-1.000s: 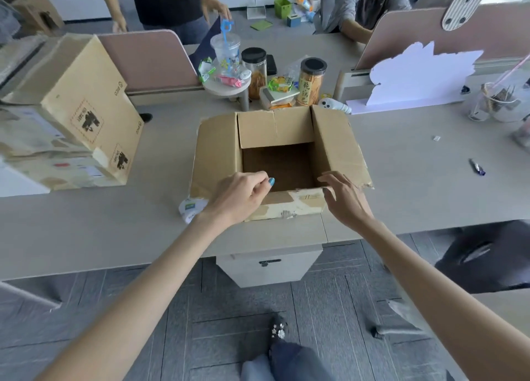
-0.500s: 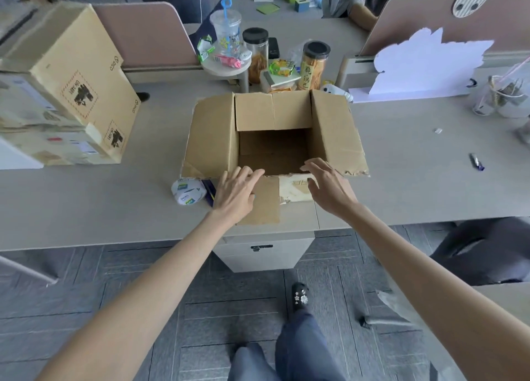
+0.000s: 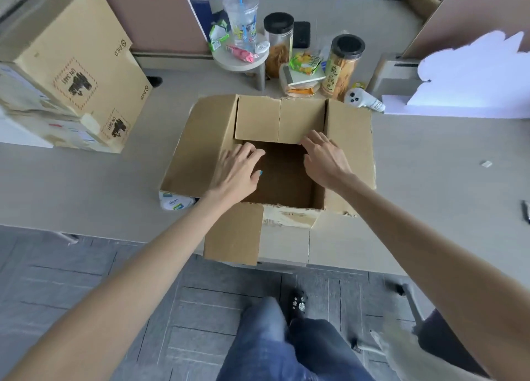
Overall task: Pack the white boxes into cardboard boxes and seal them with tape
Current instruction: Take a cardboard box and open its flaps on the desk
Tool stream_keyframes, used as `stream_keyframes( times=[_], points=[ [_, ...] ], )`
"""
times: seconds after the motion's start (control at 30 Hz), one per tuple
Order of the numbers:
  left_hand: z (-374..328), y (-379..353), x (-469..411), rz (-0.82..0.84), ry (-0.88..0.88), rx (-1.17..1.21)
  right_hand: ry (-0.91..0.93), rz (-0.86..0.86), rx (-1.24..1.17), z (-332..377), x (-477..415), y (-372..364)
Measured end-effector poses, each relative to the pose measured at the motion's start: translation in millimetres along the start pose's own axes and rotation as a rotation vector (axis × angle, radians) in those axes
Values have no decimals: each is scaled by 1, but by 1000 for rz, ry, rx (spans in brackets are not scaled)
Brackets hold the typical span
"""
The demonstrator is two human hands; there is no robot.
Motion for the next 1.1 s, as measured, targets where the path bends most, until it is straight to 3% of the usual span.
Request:
stream_keyframes(
  times=[0.27,0.43,0.53,0.7,0.87,0.97,1.03,1.1],
  points=[
    [29,-16,-63,22,-2,-76,-13,66,244,-6,-69,-11],
    [51,-36,-97,202,-22,-69,-29,120,431,-6,-96,-28],
    [66,-38,-108,237,-15,-25,-37,139,360,-4,-107,-28],
    [86,-10,-108,205,-147,157,-18,135,117,-3,-107,-1],
    [94,38,-125,303,-108,352,-70,233,-24,2,-123,53],
    [99,63,-145,369,-63,387,-100,172,-83,0,-141,73],
    [105,73,-161,318,-24,350,-104,115,-27,-2,-155,80],
    [110,78,-179,144,-12,241,-115,30,57,-2,-170,84]
  ],
)
Point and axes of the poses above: each hand's wrist, its own x-axis away from the middle knuckle, its own y-axis out of the back of the hand, z = x × y, the point moved 1 cm from there along -x, towards the middle knuckle, and after that the axes turned 13 degrees about -y, right-handed, at the moved point
